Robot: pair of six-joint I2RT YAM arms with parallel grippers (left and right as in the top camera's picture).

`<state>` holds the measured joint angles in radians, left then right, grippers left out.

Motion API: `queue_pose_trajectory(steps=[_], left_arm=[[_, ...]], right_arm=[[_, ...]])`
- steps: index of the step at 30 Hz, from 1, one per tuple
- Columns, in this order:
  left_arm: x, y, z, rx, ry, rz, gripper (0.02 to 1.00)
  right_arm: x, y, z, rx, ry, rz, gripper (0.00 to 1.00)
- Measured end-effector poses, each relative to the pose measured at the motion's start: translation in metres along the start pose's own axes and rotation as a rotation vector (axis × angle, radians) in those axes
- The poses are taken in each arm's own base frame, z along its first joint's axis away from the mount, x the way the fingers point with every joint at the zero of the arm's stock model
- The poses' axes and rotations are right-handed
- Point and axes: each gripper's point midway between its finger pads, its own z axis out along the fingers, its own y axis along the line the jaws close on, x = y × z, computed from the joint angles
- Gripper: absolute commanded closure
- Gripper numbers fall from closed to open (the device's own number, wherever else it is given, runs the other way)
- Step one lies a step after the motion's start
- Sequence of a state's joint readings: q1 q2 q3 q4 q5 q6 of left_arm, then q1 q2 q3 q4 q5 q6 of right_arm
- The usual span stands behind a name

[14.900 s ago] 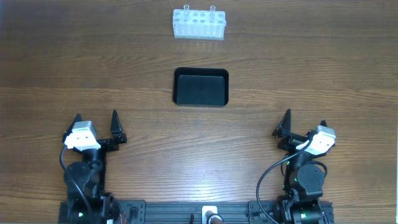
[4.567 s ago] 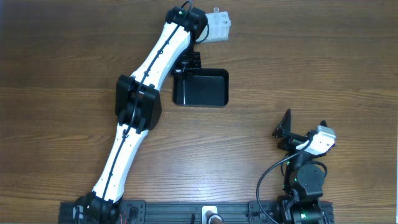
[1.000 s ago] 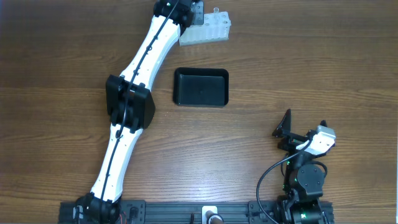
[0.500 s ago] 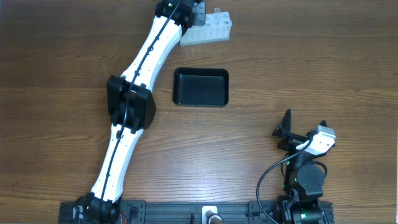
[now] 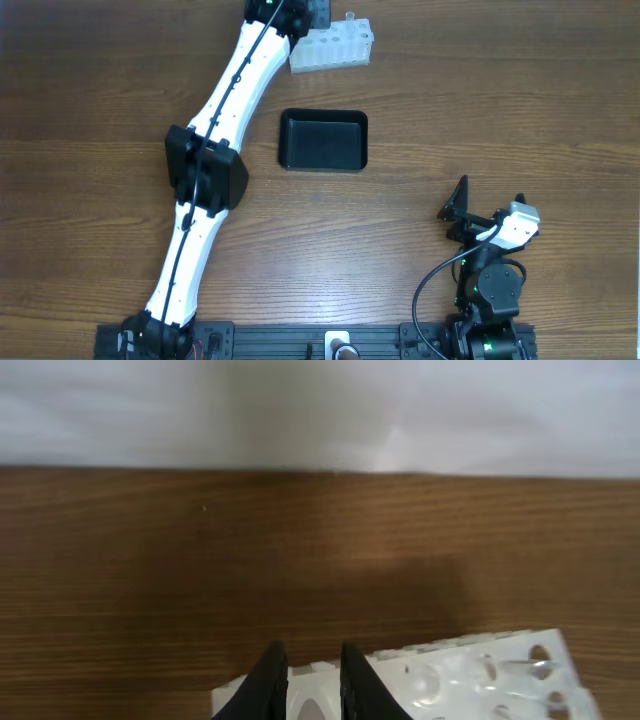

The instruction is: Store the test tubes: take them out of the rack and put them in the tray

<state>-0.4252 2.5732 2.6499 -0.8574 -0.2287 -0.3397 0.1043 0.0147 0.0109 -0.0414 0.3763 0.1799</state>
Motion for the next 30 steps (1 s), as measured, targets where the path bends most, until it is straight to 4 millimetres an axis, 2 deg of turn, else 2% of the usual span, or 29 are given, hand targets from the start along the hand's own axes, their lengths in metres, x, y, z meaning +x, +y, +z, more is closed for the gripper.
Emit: queue_pose_trajectory(steps=[11, 16, 21, 28, 30], left_arm=[[-0.05, 0.005, -0.063, -0.003, -0.119, -0.021, 0.978], [-0.055, 0.011, -0.093, -0.007, -0.106, -0.017, 0.98], [-0.033, 0.018, -0.119, -0.006, 0.008, -0.007, 0.98], [0.036, 0.022, -0.143, 0.017, 0.313, -0.011, 0.978], [0.047, 0.021, -0.147, 0.026, 0.365, -0.015, 0.98]], right_arm=[[0.0, 0.0, 0.0, 0.0, 0.0, 0.0, 0.007], [0.0, 0.0, 0.0, 0.0, 0.0, 0.001, 0.007], [0.0, 0.0, 0.0, 0.0, 0.0, 0.0, 0.009], [0.0, 0.0, 0.0, 0.0, 0.0, 0.0, 0.009], [0.0, 0.0, 0.0, 0.0, 0.0, 0.0, 0.009]])
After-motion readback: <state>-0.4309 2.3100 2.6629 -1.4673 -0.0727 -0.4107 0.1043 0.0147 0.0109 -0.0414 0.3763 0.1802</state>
